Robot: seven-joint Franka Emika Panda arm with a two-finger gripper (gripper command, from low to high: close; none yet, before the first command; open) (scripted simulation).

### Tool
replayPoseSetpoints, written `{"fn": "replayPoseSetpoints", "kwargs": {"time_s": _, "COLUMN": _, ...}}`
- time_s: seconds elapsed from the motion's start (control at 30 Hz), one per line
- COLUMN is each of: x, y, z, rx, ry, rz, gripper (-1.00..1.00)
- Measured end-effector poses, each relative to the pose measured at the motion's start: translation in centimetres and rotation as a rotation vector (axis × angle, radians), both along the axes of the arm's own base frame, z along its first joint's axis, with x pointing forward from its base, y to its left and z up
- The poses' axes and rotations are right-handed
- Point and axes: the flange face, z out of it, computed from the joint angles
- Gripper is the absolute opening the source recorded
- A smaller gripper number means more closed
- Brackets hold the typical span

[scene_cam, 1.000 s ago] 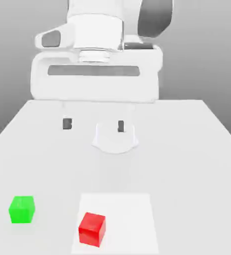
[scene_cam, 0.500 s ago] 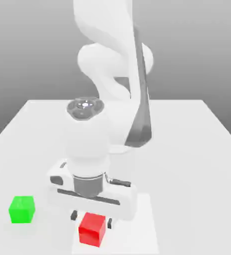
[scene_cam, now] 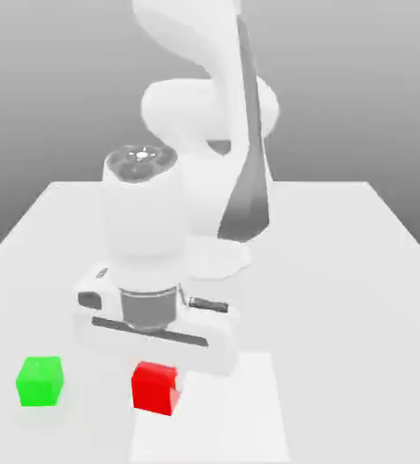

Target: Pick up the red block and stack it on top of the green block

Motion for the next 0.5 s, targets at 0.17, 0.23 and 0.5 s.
{"fn": "replayPoseSetpoints", "kwargs": {"time_s": 0.17, "x": -4.1, "y": -9.7, "z": 1.7, "rx": 0.001, "ry": 0.001, "rz": -0.03, "gripper": -1.0}}
{"fn": "replayPoseSetpoints", "kwargs": {"time_s": 0.23, "x": -6.1, "y": -12.8, "z": 2.2, "rx": 0.006, "ry": -0.001, "rz": -0.036, "gripper": -1.0}}
{"fn": "replayPoseSetpoints", "kwargs": {"time_s": 0.5, "x": -6.4, "y": -13.2, "z": -3.5, "rx": 0.009, "ry": -0.002, "rz": -0.012, "gripper": 1.0}}
